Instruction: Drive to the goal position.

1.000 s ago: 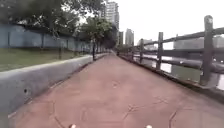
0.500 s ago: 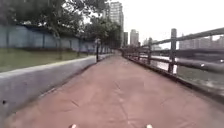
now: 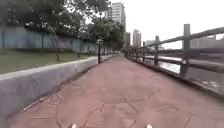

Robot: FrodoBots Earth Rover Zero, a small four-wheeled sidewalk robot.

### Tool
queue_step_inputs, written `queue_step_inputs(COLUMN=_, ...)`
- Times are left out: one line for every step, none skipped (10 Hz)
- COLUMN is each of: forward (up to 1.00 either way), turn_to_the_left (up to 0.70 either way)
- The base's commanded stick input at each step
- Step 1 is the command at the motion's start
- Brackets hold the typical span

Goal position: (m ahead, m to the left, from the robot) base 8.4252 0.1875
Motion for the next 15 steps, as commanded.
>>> queue_step_inputs(forward=1.00, turn_to_the_left=-0.40)
queue_step_inputs(forward=1.00, turn_to_the_left=-0.40)
queue_step_inputs(forward=1.00, turn_to_the_left=-0.40)
queue_step_inputs(forward=1.00, turn_to_the_left=-0.40)
queue_step_inputs(forward=1.00, turn_to_the_left=-0.38)
queue_step_inputs(forward=1.00, turn_to_the_left=-0.15)
queue_step_inputs(forward=1.00, turn_to_the_left=0.00)
queue_step_inputs(forward=1.00, turn_to_the_left=0.00)
queue_step_inputs(forward=1.00, turn_to_the_left=0.00)
queue_step_inputs(forward=1.00, turn_to_the_left=0.00)
queue_step_inputs(forward=1.00, turn_to_the_left=0.00)
queue_step_inputs(forward=1.00, turn_to_the_left=0.00)
queue_step_inputs(forward=1.00, turn_to_the_left=0.00)
queue_step_inputs(forward=1.00, turn_to_the_left=0.00)
queue_step_inputs(forward=1.00, turn_to_the_left=0.00)
